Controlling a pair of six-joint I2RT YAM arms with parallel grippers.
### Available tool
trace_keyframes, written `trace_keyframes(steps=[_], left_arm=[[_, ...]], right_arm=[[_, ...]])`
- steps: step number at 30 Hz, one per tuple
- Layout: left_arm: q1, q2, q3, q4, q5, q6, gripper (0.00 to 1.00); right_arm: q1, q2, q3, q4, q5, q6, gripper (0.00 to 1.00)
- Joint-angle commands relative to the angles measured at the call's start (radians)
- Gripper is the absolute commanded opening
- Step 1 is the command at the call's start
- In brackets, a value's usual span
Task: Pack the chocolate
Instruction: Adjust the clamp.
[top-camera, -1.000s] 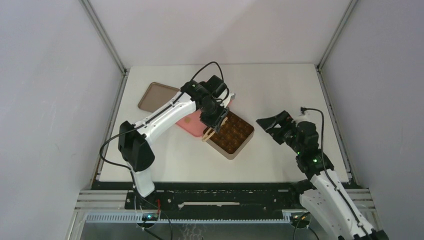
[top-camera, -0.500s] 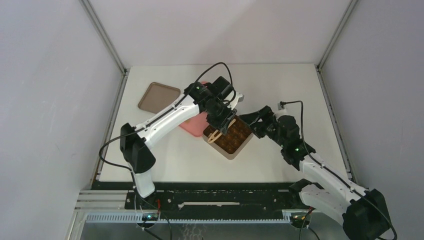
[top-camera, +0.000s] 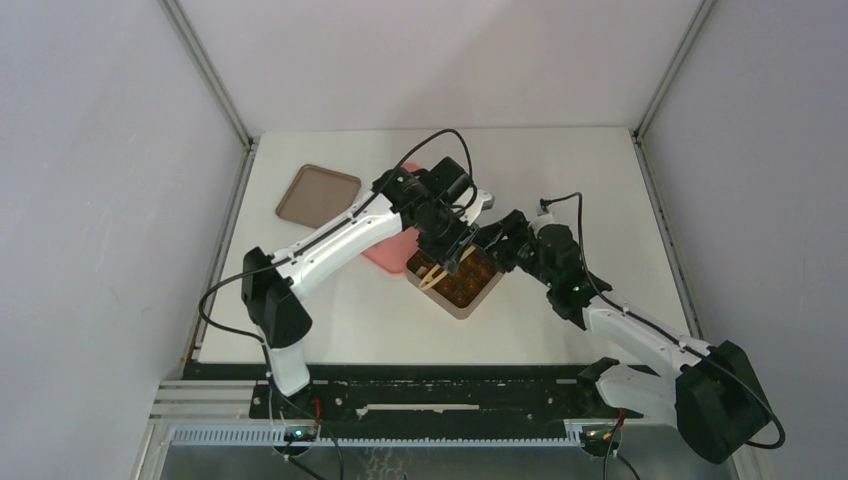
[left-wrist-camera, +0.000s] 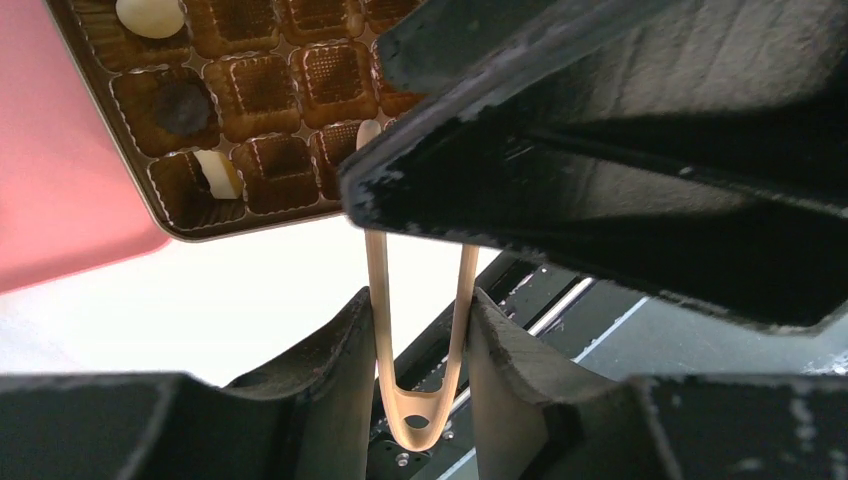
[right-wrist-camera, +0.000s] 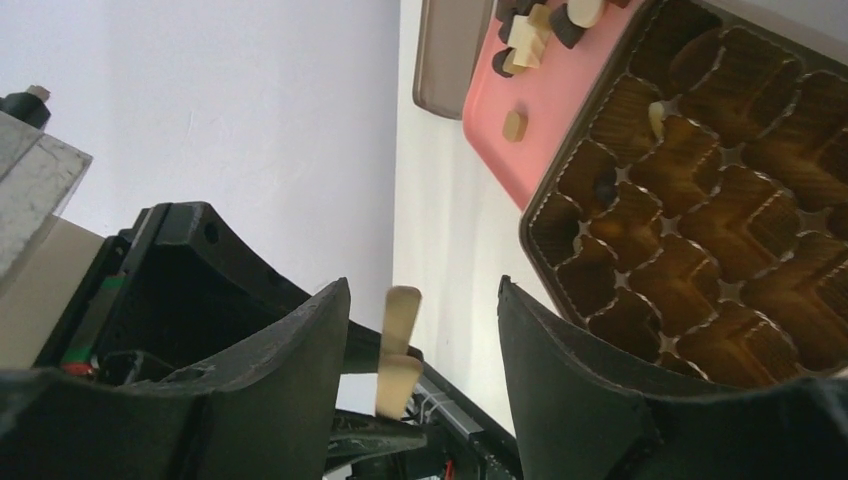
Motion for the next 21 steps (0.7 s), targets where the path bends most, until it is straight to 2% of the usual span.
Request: trace_keyframes(steps=[1, 13, 16, 21], left_arm=[[-0.011, -0.03, 0.063, 0.02, 0.024, 0.03, 0.4], [-0.013, 0.004, 0.137, 0.01, 0.03, 0.01, 0.4], [-0.012, 0.003, 0.129, 0.011, 0.037, 0.012, 0.4], [-0.013, -0.037, 0.071, 0.043, 0.0, 0.013, 0.41]], right_arm=[[0.019, 0.023, 0.065, 0.084, -0.021, 0.007, 0.63], [0.049, 0.041, 0.092, 0.039, -0.01, 0.0, 0.49], [0.048, 0.04, 0.092, 0.049, -0.007, 0.003, 0.41], [0.047, 0.033, 0.092, 0.062, 0.001, 0.042, 0.17]])
